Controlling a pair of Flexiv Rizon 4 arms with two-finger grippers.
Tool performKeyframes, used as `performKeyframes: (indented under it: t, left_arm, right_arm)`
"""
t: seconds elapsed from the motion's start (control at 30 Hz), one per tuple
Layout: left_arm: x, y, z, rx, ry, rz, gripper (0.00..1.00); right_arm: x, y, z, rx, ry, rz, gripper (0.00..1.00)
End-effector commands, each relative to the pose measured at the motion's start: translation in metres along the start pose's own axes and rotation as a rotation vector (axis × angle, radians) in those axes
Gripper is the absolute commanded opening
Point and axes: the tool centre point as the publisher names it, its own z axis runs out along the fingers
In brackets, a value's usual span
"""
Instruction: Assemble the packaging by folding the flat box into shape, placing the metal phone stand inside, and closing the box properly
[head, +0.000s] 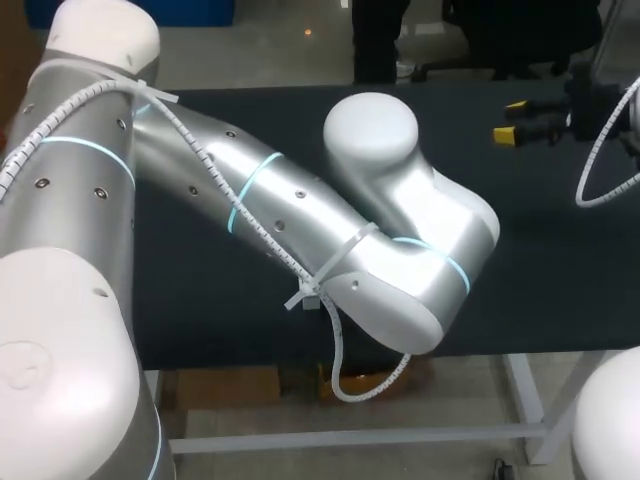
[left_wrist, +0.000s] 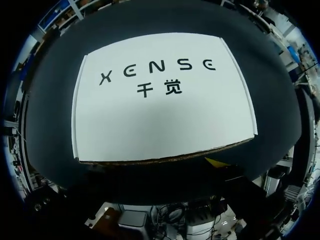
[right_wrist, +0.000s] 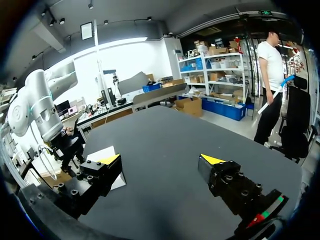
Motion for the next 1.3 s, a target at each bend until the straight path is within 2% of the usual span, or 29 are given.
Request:
performKeyframes:
  t: [0.03,0.7,1.3]
  left_arm:
    - [0.002,-0.006,0.001,-0.006,-0.006,-0.01,1.0]
    - [-0.003,-0.036,0.006,-0.018,-0.002,-0.047,1.0]
    - [-0.014,-0.085,0.016,-0.041,-0.001,-0.059,1.0]
  right_arm:
    - [-0.002,-0.001,0.001,-0.003,0.007,0.002,1.0]
    - [-0.002,-0.003,0.0,-0.005,0.0,0.014,1.0]
    - [-0.002,-0.003,0.0,-0.005,0.0,0.014,1.0]
